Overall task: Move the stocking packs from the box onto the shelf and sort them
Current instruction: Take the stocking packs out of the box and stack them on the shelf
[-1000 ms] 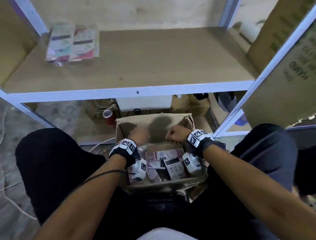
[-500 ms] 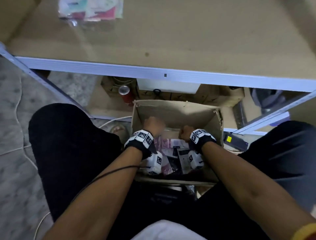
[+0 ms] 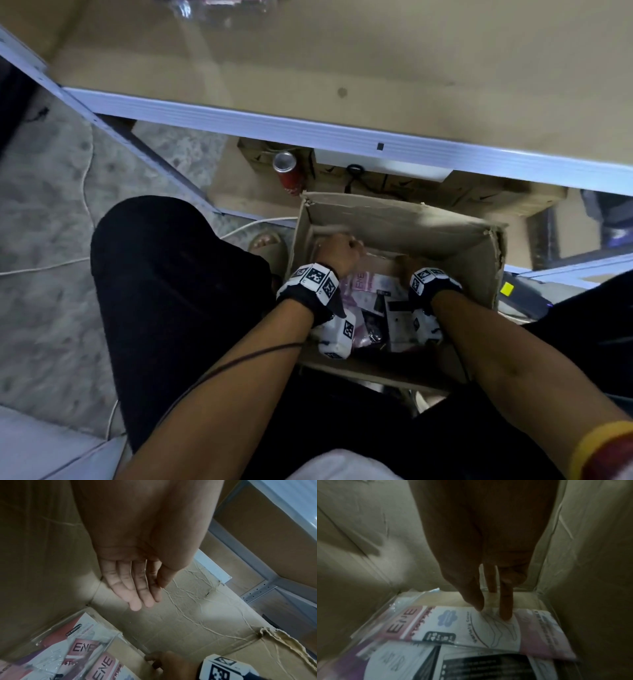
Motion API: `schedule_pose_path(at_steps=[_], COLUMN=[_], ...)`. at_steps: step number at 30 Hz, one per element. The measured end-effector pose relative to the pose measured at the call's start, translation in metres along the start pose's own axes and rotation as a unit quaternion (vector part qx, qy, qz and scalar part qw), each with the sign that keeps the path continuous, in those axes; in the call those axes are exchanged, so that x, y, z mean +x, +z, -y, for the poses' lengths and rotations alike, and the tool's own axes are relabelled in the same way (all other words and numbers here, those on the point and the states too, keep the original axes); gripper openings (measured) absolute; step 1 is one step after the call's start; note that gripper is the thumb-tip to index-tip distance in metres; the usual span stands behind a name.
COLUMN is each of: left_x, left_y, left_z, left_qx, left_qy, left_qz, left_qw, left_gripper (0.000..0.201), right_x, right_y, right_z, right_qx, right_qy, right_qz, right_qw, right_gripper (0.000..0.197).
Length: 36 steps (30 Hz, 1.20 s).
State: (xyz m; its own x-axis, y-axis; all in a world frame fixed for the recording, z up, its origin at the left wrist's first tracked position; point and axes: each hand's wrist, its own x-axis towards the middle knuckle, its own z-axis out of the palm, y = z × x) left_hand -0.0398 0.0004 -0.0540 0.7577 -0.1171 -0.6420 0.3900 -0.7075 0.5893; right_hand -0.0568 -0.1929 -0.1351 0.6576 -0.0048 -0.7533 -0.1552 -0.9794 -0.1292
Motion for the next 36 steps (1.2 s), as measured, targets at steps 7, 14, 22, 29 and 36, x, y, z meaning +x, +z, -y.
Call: schedule_pose_path(at_steps=[7,14,22,29,36], left_x=[0.010,0.011,0.005,0.002,0.005], left_y=[0.011,0.020,0.024,0.026,0.030], left_z=[0.000,0.002,0.007,0.013,0.020], left_qx=[0.005,0.037,0.043,0.005,0.042], left_qy=[0.008,0.030,0.024,0.015,0.014], left_qz=[0.005,-0.006,-0.011,0.012,0.012], left_qw=[1.000,0.999,0.999,1.000,0.999], left_gripper=[0.030,0.031,0.031,0.029,0.020], right_x=[-0.007,-0.020,-0.075,-0.070,-0.073], right_y=[0.007,0.001,-0.019,0.008,0.006], right_z=[0.014,0.010,0.028,0.011,0.011], right_qx=[-0.044,0.013,0.049,-0.020,-0.008], right_qy=[0.037,0.072,0.060,0.126,0.141], right_qz=[0.001,0.012,0.072,0.134,0.127], right_qw=[0.998,0.997,0.994,0.983,0.982], right_gripper=[0.085,0.079,0.048,0.065,0.060])
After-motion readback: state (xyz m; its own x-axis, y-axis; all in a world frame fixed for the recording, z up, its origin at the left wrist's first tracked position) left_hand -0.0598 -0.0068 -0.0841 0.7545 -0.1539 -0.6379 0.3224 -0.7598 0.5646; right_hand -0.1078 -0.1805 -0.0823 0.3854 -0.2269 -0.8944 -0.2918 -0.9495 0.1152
